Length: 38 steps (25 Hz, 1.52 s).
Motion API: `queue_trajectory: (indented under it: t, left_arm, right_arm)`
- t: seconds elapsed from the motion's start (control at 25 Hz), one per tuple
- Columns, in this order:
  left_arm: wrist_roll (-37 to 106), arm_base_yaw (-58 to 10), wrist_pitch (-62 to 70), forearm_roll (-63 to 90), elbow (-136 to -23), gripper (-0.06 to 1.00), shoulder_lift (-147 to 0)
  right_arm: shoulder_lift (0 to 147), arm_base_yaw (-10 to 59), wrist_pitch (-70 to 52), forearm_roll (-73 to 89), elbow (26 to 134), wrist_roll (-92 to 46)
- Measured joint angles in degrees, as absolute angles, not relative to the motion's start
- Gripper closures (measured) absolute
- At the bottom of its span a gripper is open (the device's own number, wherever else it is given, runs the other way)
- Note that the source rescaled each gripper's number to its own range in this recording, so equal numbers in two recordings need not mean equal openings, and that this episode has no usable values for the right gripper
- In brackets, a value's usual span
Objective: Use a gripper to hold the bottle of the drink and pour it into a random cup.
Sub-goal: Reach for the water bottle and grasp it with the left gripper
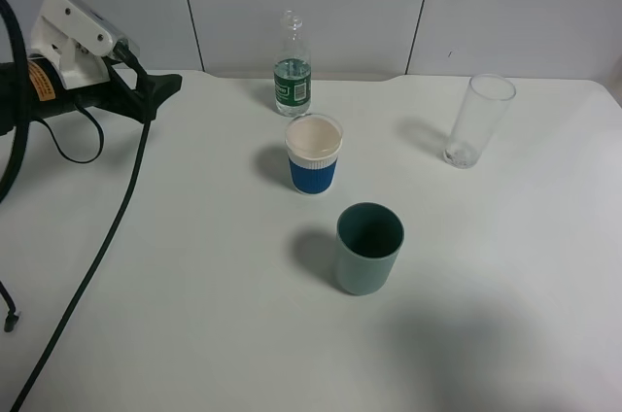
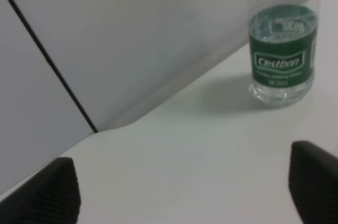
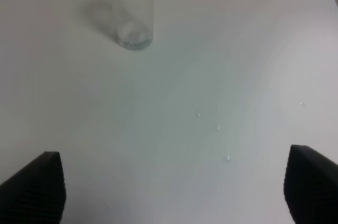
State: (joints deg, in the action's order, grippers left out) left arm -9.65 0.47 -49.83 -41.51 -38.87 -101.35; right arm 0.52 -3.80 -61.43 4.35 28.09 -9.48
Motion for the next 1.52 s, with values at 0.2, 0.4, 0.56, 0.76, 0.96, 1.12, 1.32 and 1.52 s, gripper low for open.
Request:
queue_trajectory:
  t: [0.2,0.4,0.56,0.76,0.96,1.12,1.32,1.52]
  left_arm:
    - [-9.7,-0.6,-49.8,-41.0,-40.4,0.32,-103.8]
    - [-9.5,-2.4,-49.7,-40.7,-42.2,0.32,-105.7]
    - [-8.7,-4.2,-49.7,-40.7,-43.6,0.32,-107.8]
    - [-8.6,-6.7,-49.7,-40.7,-46.1,0.32,-110.6]
    - [-8.4,-8.7,-49.7,-40.8,-49.0,0.32,-112.9]
    - [-8.4,-10.2,-49.7,-40.4,-51.2,0.32,-114.8]
    - [-8.6,-11.7,-49.7,-38.8,-52.5,0.32,-115.8]
    - [-8.6,-12.1,-49.7,-36.8,-52.9,0.32,-116.6]
  right_arm:
    - [0.5,-3.8,-61.4,4.4,28.1,-9.5]
    - [0.5,-3.8,-61.4,4.4,28.1,-9.5]
    - [0.5,-3.8,-61.4,4.4,28.1,-9.5]
    - [0.5,-3.8,-61.4,4.4,28.1,-9.5]
    - [0.5,-3.8,-61.4,4.4,28.1,-9.5]
    - [0.5,-3.8,-61.4,4.4,28.1,-9.5]
    - [0.5,-3.8,-61.4,4.4,28.1,-9.5]
    - [0.5,-3.8,-61.4,4.4,28.1,-9.5]
